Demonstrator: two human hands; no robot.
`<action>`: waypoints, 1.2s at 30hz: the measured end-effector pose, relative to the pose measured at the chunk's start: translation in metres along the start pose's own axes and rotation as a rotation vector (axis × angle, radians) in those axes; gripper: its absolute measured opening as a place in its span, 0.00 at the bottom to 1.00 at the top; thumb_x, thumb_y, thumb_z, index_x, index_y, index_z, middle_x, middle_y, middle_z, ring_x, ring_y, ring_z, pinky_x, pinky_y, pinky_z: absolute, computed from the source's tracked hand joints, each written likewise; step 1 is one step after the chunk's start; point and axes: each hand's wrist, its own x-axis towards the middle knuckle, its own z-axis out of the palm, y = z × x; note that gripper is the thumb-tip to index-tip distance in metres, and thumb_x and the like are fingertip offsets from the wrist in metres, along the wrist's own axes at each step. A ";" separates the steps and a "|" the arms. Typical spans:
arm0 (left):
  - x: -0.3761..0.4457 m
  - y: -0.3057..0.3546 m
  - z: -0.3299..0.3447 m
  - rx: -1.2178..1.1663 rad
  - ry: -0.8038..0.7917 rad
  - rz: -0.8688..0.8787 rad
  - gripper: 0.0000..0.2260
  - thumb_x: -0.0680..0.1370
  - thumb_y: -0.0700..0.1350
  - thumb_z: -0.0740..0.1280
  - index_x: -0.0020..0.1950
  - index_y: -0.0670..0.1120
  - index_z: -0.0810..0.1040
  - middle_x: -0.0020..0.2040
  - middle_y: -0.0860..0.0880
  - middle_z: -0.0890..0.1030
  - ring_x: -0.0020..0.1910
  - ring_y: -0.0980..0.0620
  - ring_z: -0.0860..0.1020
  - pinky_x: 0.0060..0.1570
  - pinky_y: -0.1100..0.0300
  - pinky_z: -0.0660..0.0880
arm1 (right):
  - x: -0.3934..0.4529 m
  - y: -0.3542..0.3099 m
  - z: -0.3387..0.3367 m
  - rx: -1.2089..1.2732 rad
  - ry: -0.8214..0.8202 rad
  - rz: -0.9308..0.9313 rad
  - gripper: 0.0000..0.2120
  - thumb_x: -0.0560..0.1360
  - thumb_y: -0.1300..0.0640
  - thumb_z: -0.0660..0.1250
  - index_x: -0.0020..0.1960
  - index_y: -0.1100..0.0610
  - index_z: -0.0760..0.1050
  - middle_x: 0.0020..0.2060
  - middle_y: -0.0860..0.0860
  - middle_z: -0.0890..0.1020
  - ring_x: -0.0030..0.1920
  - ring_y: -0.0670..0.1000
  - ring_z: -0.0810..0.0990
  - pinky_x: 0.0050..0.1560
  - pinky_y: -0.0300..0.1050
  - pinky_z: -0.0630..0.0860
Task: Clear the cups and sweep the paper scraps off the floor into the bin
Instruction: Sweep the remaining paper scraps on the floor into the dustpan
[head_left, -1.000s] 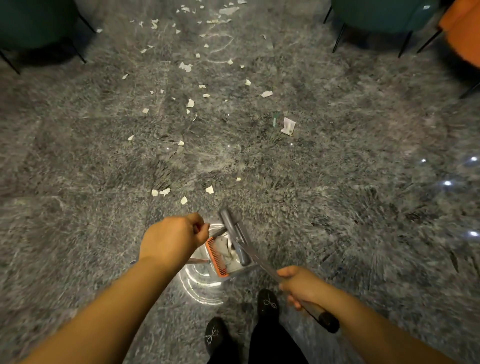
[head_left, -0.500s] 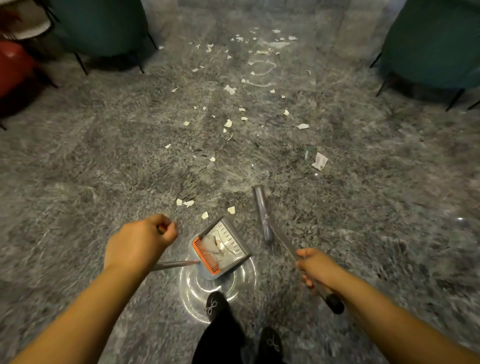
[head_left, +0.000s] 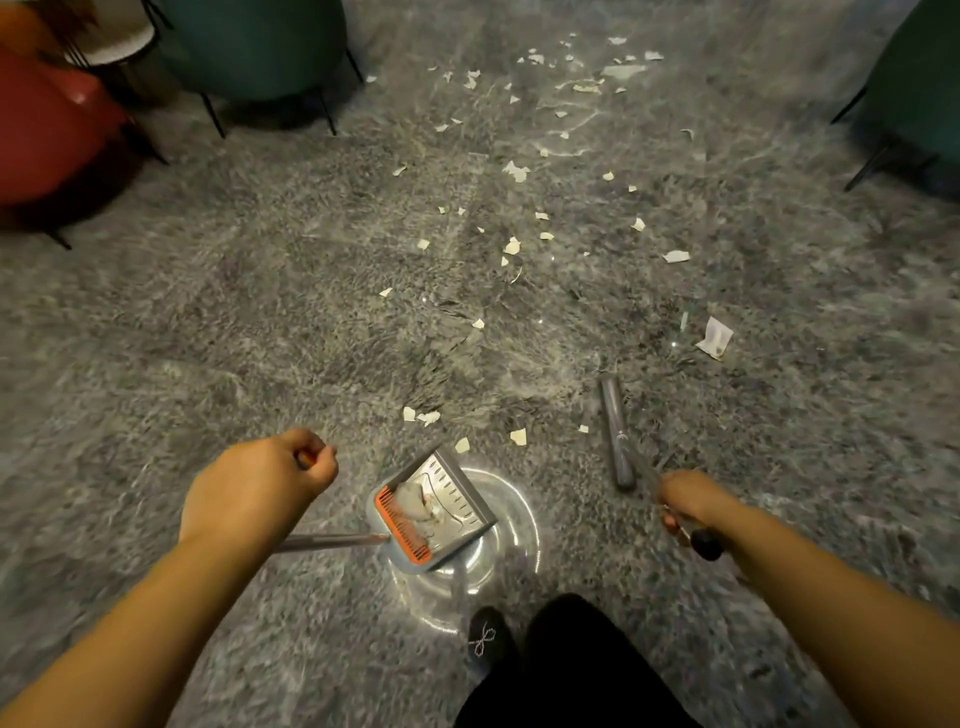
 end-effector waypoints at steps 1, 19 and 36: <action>0.006 -0.005 0.000 0.000 0.005 -0.005 0.08 0.77 0.60 0.65 0.46 0.58 0.80 0.38 0.53 0.82 0.40 0.47 0.78 0.35 0.57 0.72 | 0.005 -0.008 0.002 -0.027 -0.001 0.007 0.10 0.79 0.67 0.54 0.41 0.64 0.70 0.23 0.57 0.71 0.24 0.53 0.68 0.24 0.41 0.65; 0.116 -0.058 -0.029 -0.063 0.000 -0.251 0.08 0.77 0.60 0.65 0.46 0.57 0.80 0.40 0.49 0.82 0.40 0.45 0.77 0.35 0.57 0.69 | -0.009 -0.199 0.121 -0.344 -0.296 -0.272 0.09 0.78 0.69 0.54 0.42 0.61 0.69 0.26 0.55 0.73 0.22 0.49 0.71 0.22 0.37 0.66; 0.188 -0.121 -0.044 -0.073 -0.054 -0.266 0.07 0.78 0.56 0.64 0.43 0.55 0.76 0.38 0.53 0.77 0.41 0.47 0.73 0.40 0.56 0.69 | -0.022 -0.289 0.214 -0.847 -0.375 -0.396 0.16 0.80 0.63 0.54 0.66 0.60 0.65 0.34 0.54 0.78 0.27 0.48 0.75 0.27 0.39 0.72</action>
